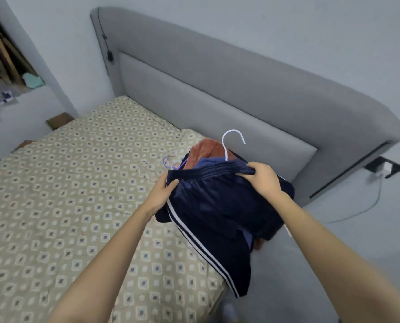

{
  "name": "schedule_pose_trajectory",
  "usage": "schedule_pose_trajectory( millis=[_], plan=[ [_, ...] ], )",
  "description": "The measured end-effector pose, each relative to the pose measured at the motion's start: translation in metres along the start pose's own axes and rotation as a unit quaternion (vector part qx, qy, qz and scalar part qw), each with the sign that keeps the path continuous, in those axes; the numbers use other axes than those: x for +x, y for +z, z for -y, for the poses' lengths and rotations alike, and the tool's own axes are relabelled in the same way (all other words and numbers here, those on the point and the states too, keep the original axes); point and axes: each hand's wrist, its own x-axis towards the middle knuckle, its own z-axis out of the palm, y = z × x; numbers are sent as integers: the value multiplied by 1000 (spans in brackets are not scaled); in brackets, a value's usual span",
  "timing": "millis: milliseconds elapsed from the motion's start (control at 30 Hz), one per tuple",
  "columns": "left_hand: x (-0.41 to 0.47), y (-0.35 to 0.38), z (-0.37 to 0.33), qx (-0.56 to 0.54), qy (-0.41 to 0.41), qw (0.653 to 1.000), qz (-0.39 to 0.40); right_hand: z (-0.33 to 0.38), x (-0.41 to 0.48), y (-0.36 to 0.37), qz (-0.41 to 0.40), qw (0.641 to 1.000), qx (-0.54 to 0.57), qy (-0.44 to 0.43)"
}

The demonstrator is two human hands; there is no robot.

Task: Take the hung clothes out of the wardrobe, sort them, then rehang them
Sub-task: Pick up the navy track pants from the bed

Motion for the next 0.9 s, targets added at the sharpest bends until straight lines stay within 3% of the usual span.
schedule_pose_trajectory(
  millis=[267, 433, 900],
  plan=[
    [19, 86, -62, 99, 103, 985, 97, -52, -74, -90, -127, 982, 76, 113],
    [15, 166, -86, 134, 145, 960, 198, -94, -151, -138, -190, 962, 99, 172],
    [-127, 381, -120, 185, 186, 881, 393, -210, -415, -203, -328, 882, 135, 309]
  ],
)
